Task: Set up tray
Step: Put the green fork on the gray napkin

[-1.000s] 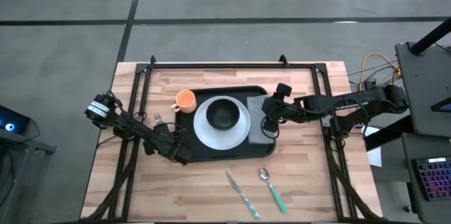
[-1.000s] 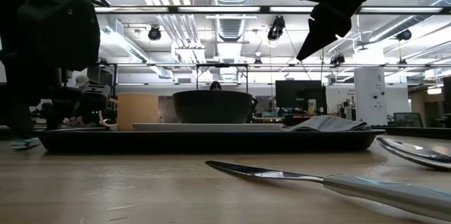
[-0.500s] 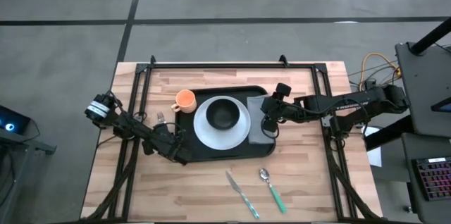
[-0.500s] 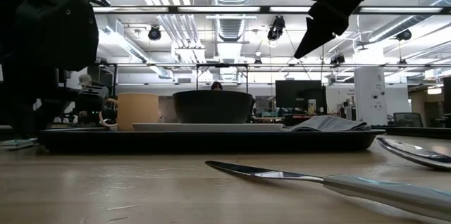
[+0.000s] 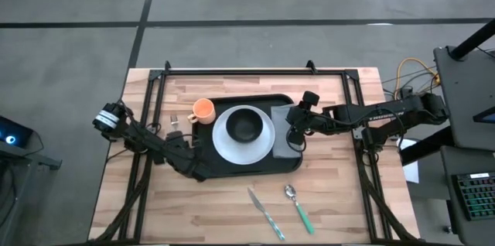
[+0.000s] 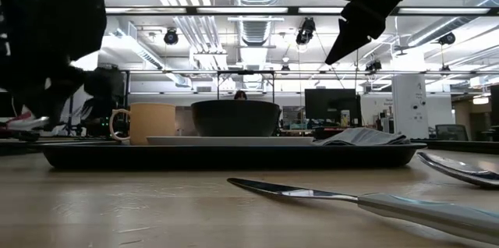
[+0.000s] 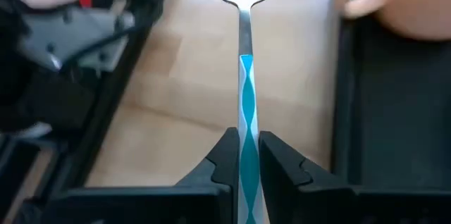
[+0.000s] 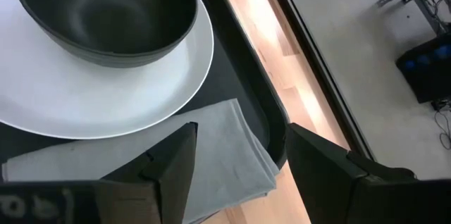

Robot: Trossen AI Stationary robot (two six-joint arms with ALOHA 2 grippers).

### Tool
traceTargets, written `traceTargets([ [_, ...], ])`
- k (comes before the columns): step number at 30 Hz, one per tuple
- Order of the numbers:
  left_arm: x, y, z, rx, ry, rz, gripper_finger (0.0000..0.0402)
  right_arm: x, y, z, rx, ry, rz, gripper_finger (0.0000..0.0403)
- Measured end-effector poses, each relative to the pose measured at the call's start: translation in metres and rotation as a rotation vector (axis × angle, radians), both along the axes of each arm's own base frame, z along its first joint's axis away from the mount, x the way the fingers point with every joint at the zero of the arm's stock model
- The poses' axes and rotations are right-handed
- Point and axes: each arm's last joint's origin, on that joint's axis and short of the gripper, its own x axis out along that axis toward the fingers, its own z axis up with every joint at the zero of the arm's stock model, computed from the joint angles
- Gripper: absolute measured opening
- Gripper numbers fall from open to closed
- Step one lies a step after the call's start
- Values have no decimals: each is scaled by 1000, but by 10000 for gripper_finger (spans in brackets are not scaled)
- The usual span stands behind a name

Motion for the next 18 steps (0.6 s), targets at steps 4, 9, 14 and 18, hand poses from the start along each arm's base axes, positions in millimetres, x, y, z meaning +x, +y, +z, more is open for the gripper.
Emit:
traceTargets([
  [4,6,0,15,75,-7,-46,17,0,0,0,0,-1,-1,206],
  [9,13,-4,44,216,-25,-161,17,2,1,2,9,-30,10,206],
  [14,26,-5,67,338,-95,-358,17,12,4,9,63,-137,117,206],
  [18,32,-2,77,398,-94,-434,17,19,6,16,72,-223,163,206],
])
